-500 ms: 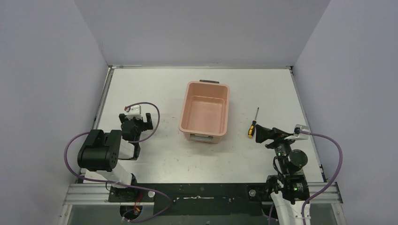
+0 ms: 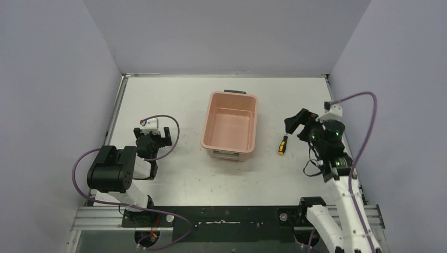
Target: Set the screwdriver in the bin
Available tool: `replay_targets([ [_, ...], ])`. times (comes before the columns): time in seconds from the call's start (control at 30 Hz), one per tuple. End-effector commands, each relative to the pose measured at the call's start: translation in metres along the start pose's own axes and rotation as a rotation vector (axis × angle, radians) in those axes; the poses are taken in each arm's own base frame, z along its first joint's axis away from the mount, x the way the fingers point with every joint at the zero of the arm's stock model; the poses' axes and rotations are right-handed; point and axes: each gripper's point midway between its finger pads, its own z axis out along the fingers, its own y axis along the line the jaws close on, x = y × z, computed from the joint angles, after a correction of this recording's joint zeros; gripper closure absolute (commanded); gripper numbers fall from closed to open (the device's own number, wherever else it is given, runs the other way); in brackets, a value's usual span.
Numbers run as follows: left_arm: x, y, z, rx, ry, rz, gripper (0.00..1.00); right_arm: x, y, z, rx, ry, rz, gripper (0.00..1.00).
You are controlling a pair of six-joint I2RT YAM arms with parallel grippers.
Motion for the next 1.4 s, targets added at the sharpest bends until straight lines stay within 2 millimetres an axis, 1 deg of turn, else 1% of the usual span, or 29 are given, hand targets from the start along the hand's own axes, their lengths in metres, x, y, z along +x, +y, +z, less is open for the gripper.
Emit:
replay_targets([
  [0.0, -0.024, -0.004, 0.005, 0.016, -0.084, -0.004, 0.03, 0.053, -0.05, 0.032, 0.248, 0.31, -0.046, 0.01],
  [0.1, -0.024, -0.004, 0.005, 0.016, -0.082, -0.004, 0.03, 0.076, -0.082, 0.047, 0.394, 0.4, -0.073, 0.02],
  [0.23, -0.025, -0.004, 0.005, 0.017, -0.084, -0.005, 0.03, 0.115, -0.107, 0.065, 0.47, 0.506, -0.095, 0.05],
  [0.33, -0.024, -0.004, 0.005, 0.017, -0.081, -0.004, 0.03, 0.142, -0.117, 0.078, 0.489, 0.571, -0.106, 0.08],
  [0.4, -0.024, -0.004, 0.005, 0.017, -0.084, -0.005, 0.03, 0.156, -0.121, 0.085, 0.5, 0.604, -0.124, 0.09],
  [0.53, -0.024, -0.004, 0.005, 0.017, -0.083, -0.004, 0.03, 0.174, -0.128, 0.1, 0.523, 0.654, -0.154, 0.11],
  [0.6, -0.024, -0.004, 0.005, 0.017, -0.084, -0.004, 0.03, 0.181, -0.132, 0.105, 0.544, 0.677, -0.175, 0.17],
  [0.63, -0.024, -0.004, 0.005, 0.018, -0.083, -0.005, 0.03, 0.184, -0.135, 0.106, 0.555, 0.688, -0.187, 0.22],
  [0.7, -0.024, -0.004, 0.005, 0.018, -0.082, -0.004, 0.03, 0.187, -0.138, 0.106, 0.575, 0.7, -0.208, 0.46],
  [0.77, -0.024, -0.004, 0.005, 0.018, -0.084, -0.005, 0.03, 0.185, -0.136, 0.106, 0.579, 0.694, -0.225, 0.77],
  [0.8, -0.024, -0.004, 0.005, 0.018, -0.084, -0.005, 0.03, 0.182, -0.134, 0.105, 0.578, 0.687, -0.232, 0.89],
  [0.83, -0.024, -0.004, 0.005, 0.018, -0.084, -0.005, 0.03, 0.178, -0.132, 0.104, 0.579, 0.681, -0.239, 0.99],
  [0.87, -0.025, -0.004, 0.005, 0.017, -0.084, -0.005, 0.03, 0.17, -0.129, 0.103, 0.582, 0.67, -0.247, 1.0],
  [0.93, -0.024, -0.005, 0.005, 0.019, -0.083, -0.005, 0.03, 0.148, -0.117, 0.099, 0.581, 0.634, -0.268, 1.0],
  [0.97, -0.024, -0.004, 0.005, 0.019, -0.083, -0.005, 0.03, 0.127, -0.104, 0.098, 0.57, 0.588, -0.277, 1.0],
  [1.03, -0.024, -0.004, 0.005, 0.018, -0.083, -0.005, 0.03, 0.093, -0.079, 0.09, 0.547, 0.514, -0.288, 1.0],
  [1.13, -0.024, -0.004, 0.005, 0.019, -0.082, -0.004, 0.03, 0.045, -0.031, 0.075, 0.473, 0.4, -0.275, 1.0],
  [1.2, -0.025, -0.004, 0.005, 0.019, -0.085, -0.004, 0.03, 0.02, 0.004, 0.064, 0.408, 0.334, -0.249, 1.0],
  [1.23, -0.025, -0.004, 0.006, 0.019, -0.084, -0.004, 0.03, 0.011, 0.024, 0.059, 0.367, 0.304, -0.237, 1.0],
  [1.3, -0.025, -0.004, 0.005, 0.019, -0.085, -0.004, 0.03, 0.004, 0.071, 0.051, 0.253, 0.261, -0.223, 1.0],
  [1.37, -0.025, -0.005, 0.006, 0.019, -0.084, -0.005, 0.03, 0.007, 0.116, 0.047, 0.136, 0.234, -0.227, 1.0],
])
